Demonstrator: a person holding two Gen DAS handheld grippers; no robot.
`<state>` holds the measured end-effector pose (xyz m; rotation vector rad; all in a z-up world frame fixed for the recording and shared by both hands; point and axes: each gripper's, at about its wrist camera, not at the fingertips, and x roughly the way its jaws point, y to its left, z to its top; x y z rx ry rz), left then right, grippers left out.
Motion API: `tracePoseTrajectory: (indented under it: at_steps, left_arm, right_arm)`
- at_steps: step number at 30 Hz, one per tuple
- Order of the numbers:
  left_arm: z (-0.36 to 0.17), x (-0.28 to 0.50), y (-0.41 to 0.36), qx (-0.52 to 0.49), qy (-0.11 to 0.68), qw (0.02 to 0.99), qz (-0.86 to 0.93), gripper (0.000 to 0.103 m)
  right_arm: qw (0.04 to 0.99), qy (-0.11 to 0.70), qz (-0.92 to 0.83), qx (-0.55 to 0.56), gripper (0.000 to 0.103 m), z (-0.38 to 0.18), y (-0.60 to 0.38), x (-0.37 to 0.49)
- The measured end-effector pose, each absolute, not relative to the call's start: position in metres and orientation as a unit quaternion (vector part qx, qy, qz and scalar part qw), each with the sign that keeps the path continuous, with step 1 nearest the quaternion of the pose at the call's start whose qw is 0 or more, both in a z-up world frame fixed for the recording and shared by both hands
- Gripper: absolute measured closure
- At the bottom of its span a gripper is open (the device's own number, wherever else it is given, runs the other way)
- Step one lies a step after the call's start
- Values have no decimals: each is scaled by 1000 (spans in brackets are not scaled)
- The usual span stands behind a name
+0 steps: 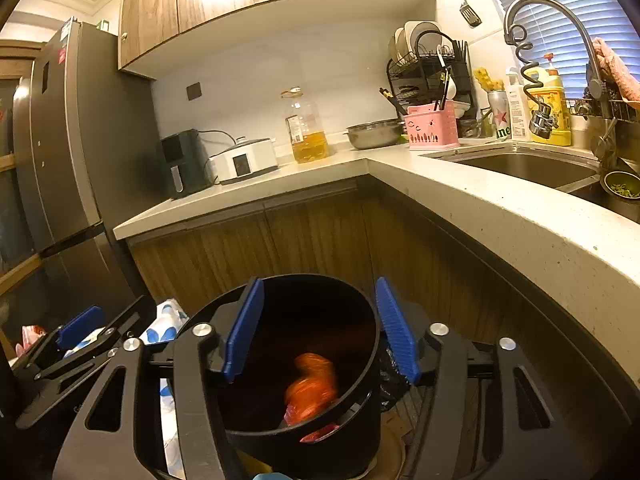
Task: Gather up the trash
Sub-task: 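Move both tools back from the bin toward the table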
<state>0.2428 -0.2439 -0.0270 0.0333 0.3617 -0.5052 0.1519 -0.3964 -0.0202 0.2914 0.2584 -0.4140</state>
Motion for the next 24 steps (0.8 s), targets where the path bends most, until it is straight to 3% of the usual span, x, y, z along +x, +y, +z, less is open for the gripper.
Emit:
tracePoseTrajectory:
  at_steps: [24]
  left_arm:
    - [-2, 175, -144, -2, 175, 975, -134, 6]
  right_arm:
    - [972, 130, -151, 127, 17, -1, -339, 109]
